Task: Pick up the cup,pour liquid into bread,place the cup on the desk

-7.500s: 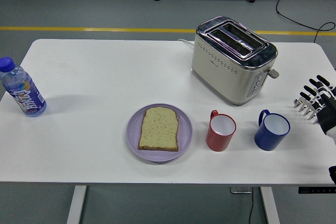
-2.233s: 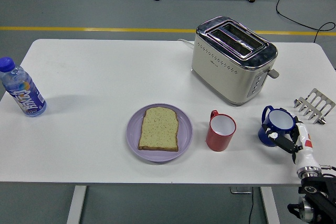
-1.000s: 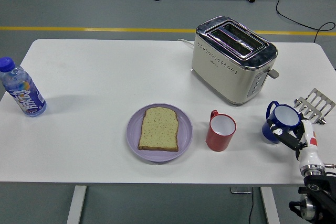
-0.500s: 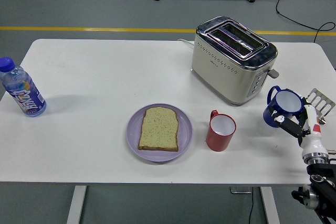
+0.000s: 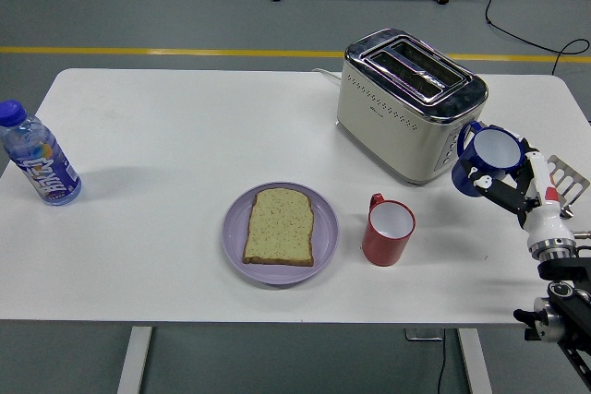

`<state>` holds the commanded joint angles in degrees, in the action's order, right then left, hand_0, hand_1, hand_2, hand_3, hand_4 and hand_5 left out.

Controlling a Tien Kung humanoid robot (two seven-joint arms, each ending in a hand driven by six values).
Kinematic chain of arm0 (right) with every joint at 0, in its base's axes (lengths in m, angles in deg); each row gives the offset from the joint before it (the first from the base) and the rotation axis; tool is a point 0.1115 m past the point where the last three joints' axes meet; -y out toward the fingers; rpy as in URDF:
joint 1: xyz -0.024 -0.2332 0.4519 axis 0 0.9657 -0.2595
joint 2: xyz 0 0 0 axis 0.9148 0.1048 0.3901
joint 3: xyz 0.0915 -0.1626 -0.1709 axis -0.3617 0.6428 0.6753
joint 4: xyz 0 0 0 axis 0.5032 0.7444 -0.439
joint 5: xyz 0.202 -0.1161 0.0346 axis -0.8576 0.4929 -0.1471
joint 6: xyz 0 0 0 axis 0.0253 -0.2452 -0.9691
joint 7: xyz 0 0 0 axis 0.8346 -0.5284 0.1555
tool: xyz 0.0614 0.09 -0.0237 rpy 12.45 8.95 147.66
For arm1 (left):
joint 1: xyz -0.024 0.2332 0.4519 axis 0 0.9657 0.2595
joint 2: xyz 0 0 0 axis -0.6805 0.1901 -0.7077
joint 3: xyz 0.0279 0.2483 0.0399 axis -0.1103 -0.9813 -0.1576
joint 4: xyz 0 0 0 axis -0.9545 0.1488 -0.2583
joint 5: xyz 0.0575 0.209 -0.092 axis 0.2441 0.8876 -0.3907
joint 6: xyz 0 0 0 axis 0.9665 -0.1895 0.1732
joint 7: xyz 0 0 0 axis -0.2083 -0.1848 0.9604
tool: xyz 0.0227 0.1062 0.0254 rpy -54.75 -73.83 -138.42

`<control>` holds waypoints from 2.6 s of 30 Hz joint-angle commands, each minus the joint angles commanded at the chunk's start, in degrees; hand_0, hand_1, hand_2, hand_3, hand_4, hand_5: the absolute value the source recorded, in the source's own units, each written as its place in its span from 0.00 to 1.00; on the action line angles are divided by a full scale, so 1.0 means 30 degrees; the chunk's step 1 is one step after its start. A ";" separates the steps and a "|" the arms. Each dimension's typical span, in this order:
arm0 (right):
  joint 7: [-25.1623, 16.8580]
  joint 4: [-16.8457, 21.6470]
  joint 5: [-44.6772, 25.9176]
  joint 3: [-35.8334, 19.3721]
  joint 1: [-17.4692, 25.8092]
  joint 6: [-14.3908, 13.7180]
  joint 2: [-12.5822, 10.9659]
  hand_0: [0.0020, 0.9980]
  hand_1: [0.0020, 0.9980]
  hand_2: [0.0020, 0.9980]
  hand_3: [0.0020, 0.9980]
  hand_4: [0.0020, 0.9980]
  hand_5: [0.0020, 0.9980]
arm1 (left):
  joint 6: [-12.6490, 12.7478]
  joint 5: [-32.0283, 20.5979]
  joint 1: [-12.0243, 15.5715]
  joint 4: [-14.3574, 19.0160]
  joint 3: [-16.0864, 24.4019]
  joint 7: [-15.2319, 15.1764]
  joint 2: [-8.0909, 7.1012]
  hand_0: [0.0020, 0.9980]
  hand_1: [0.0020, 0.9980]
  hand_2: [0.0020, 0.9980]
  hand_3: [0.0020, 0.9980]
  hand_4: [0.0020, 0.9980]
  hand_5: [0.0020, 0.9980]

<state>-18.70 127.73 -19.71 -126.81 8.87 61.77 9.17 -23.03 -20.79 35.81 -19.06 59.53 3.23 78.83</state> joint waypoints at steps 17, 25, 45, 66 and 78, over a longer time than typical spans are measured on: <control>0.4467 0.3529 0.2743 0.0832 -0.1790 0.0288 -0.0862 0.43 0.44 0.55 0.61 0.72 0.00 | -0.0003 -0.0069 -0.0091 -0.0004 -0.0030 -0.0028 -0.0059 0.69 0.76 0.77 0.61 0.40 1.00; 0.5656 0.3916 0.3294 0.1748 -0.3205 0.0803 -0.0503 0.42 0.44 0.55 0.61 0.73 0.00 | 0.0019 -0.0097 -0.0159 0.0003 -0.0041 -0.0037 -0.0086 0.69 0.76 0.77 0.61 0.40 1.00; 0.7397 0.3280 0.4791 0.4144 -0.6498 0.2101 0.1352 0.42 0.44 0.54 0.60 0.74 0.00 | 0.0101 -0.0053 -0.0114 0.0031 -0.0002 -0.0038 -0.0128 0.69 0.76 0.77 0.61 0.40 1.00; 0.7564 0.0066 0.5156 0.7081 -0.9076 0.2681 0.2813 0.42 0.43 0.54 0.59 0.75 0.00 | 0.0209 0.0620 -0.0003 0.0074 0.0361 0.0121 -0.0144 0.69 0.76 0.77 0.61 0.40 1.00; 0.7113 -0.1149 0.7503 0.7773 -0.9662 0.2495 0.3095 0.42 0.43 0.54 0.59 0.75 0.00 | 0.0173 0.0410 0.0002 0.0086 0.0190 0.0045 -0.0195 0.69 0.76 0.77 0.61 0.40 1.00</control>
<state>2.64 124.28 2.80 -103.49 -20.11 69.25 18.45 -22.51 -19.56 35.82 -18.80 60.10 3.37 78.25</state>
